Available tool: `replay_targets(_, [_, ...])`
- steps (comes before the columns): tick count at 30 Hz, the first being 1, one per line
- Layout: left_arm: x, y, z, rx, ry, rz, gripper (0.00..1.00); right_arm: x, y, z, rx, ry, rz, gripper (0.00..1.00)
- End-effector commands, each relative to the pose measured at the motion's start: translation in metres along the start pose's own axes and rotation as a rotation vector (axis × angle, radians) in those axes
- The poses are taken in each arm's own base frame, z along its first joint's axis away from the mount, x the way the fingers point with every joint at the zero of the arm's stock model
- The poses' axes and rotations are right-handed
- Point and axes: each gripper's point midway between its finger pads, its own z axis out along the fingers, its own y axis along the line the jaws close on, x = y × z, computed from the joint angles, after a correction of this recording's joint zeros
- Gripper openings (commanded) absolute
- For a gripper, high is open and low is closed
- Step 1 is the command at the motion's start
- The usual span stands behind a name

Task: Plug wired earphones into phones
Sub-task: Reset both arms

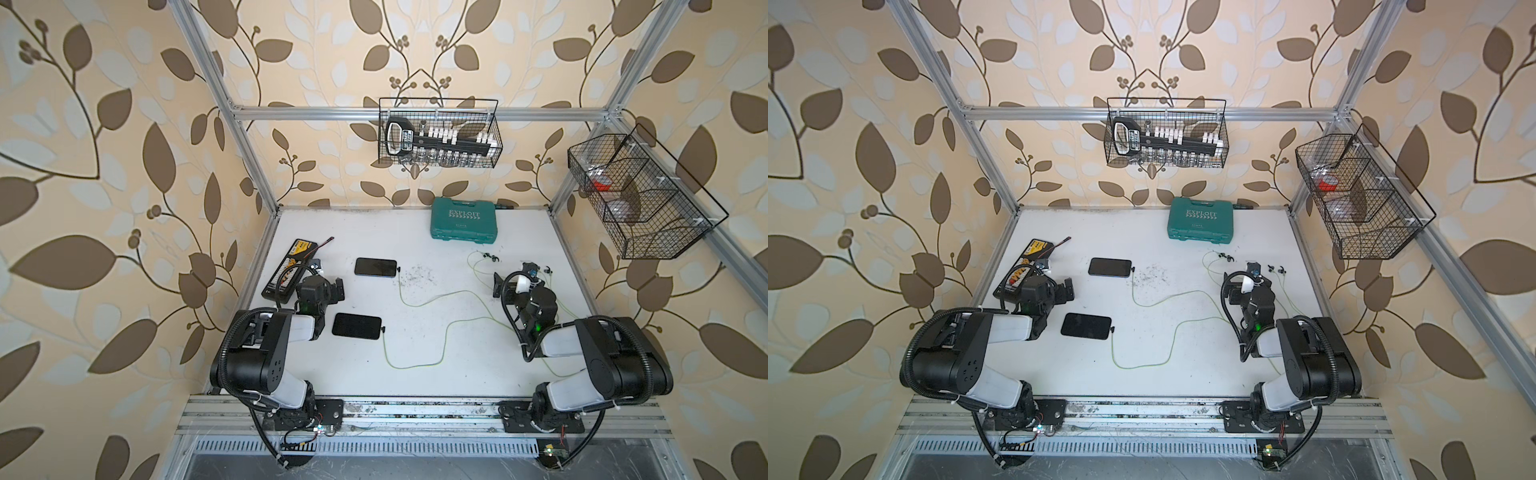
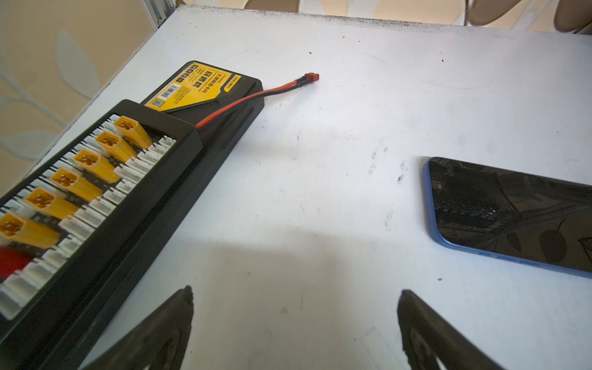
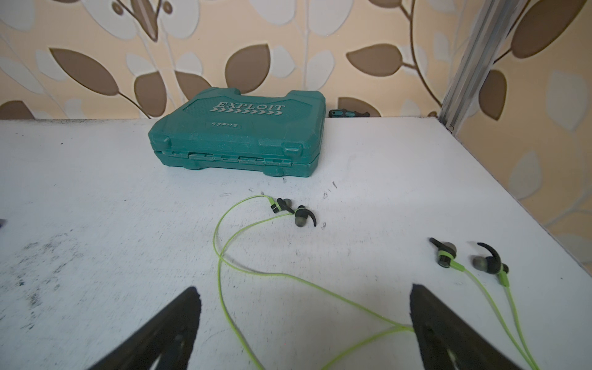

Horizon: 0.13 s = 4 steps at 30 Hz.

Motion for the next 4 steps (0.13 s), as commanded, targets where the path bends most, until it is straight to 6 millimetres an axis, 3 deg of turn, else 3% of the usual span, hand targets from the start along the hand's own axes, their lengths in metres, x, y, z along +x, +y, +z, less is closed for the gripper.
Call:
replay_targets(1, [-0.0204,-0.0036,-0.0023,0.026,-0.071,0.014,0.99,-0.0077,0.0020,0.0076,-0.021,-0.012,0.013,1.00])
replay_targets(4, [-0.0208,-0.0036,-0.0023,0.026,-0.073,0.014,0.99,-0.0090,0.0012,0.0036,-0.020,-0.021,0.011,0.99])
